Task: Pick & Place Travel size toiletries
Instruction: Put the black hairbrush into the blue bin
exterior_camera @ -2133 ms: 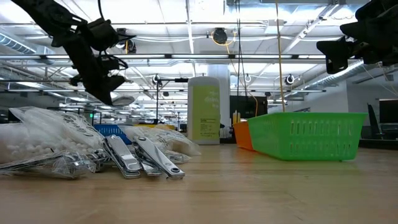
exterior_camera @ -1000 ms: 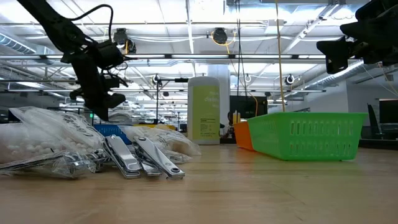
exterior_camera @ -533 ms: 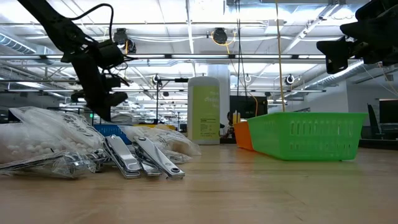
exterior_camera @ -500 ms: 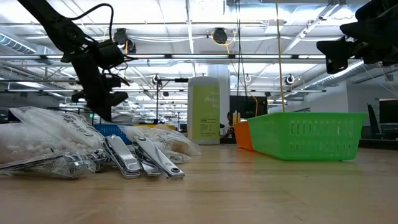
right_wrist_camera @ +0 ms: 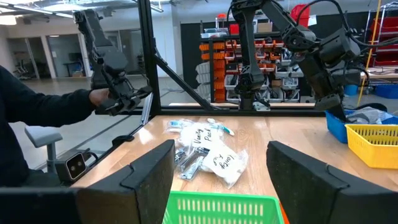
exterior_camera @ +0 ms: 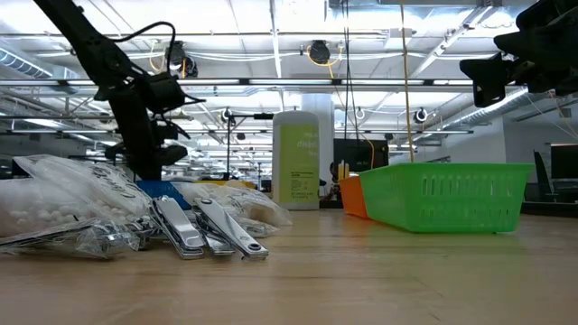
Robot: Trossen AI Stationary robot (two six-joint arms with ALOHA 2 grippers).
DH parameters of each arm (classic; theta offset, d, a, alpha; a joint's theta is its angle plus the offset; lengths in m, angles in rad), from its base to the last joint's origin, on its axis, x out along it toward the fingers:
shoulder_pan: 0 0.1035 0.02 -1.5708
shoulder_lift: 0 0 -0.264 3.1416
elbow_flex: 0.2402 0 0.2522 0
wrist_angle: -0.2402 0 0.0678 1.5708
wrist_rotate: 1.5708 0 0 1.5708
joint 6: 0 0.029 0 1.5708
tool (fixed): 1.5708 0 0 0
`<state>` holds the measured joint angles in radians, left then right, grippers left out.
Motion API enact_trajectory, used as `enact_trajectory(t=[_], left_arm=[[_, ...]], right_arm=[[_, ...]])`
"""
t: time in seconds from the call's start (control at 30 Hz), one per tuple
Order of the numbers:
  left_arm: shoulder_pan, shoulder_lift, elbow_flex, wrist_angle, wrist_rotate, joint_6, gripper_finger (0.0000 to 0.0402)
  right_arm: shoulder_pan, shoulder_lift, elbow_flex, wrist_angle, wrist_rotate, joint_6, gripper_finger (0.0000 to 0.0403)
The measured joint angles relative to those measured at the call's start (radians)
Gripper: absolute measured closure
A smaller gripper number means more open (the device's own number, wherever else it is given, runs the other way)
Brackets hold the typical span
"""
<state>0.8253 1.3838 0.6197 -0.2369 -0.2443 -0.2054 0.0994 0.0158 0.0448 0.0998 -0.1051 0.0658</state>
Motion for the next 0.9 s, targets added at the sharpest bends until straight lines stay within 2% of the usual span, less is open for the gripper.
enact_trajectory(t=[0.2, 0.53, 0.67, 0.9], left_arm=[[0.0, 0.016, 0.0, 0.007, -0.001, -0.009, 0.0399], [0.0, 0.016, 0.001, 0.004, -0.001, -0.008, 0.0373], [0.0, -0.001, 0.001, -0.001, 0.0, -0.011, 0.0347], [0.0, -0.087, 0.001, -0.008, 0.009, -0.009, 0.0273]], right_arm=[[0.0, 0.0, 0.0, 0.0, 0.0, 0.0, 0.0161], [0.0, 0.0, 0.0, 0.0, 0.0, 0.0, 0.0161], [0.0, 0.0, 0.0, 0.0, 0.0, 0.0, 0.0161], [0.0, 0.0, 0.0, 0.0, 0.0, 0.0, 0.0161]])
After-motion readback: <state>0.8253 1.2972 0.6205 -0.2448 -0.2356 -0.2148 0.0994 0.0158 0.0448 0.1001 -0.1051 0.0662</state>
